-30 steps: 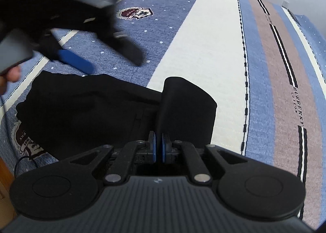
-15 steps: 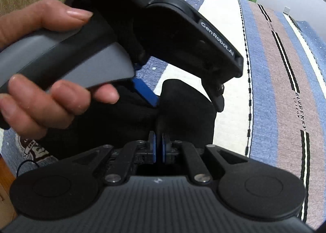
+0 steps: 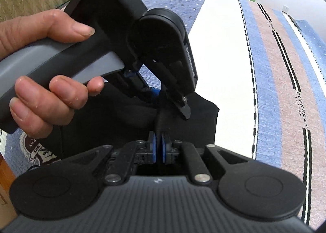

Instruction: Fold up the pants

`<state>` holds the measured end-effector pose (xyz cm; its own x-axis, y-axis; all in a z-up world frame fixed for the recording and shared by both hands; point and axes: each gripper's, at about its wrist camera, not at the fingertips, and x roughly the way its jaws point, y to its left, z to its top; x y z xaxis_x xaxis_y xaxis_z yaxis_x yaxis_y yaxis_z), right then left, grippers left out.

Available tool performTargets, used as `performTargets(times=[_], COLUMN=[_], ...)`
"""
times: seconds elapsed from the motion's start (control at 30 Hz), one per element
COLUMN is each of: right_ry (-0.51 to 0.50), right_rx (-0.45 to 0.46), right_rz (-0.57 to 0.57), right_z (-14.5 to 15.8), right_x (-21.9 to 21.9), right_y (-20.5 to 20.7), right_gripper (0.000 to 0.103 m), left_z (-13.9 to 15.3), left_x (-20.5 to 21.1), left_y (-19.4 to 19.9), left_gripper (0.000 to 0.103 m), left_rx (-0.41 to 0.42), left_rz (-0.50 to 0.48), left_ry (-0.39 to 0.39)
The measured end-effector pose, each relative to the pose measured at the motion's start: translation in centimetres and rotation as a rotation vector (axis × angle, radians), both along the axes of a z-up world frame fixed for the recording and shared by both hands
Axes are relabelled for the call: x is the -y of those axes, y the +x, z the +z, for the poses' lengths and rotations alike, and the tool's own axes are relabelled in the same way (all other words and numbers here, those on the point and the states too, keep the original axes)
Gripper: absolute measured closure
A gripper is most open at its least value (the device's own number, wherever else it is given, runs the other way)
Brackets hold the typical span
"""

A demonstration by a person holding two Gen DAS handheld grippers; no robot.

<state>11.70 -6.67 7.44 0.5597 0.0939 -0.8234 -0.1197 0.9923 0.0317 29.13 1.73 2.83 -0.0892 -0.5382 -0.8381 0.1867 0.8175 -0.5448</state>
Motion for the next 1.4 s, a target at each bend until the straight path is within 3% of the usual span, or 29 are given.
performTargets(times=[0.4, 0.63, 0.93, 1.4], right_ry=[0.087, 0.206, 0.366, 0.393], right_rx=[0.036, 0.052, 0.003, -0.014], right_rz=[0.064, 0.127, 0.165, 0.238], right_z=[2.3, 3.2, 1.6, -1.8], right_x=[-4.2, -8.1, -14.7, -23.0], right_y=[0.8, 2.6, 5.8, 8.2], right_gripper=[0.095, 0.095, 0.095, 0.095], left_z=[3.6, 5.0, 3.9, 0.9], left_x=[-7.4, -13.3, -21.0, -27.9], left_y=[0.6, 1.7, 2.8, 3.9], left_gripper=[0.090, 0.090, 0.090, 0.090], left_rx=[0.056, 0.103, 0.117, 0.138], left_rz=[0.055, 0.055, 0.087, 0.144], left_ry=[0.003, 0.085, 0.183, 0.280])
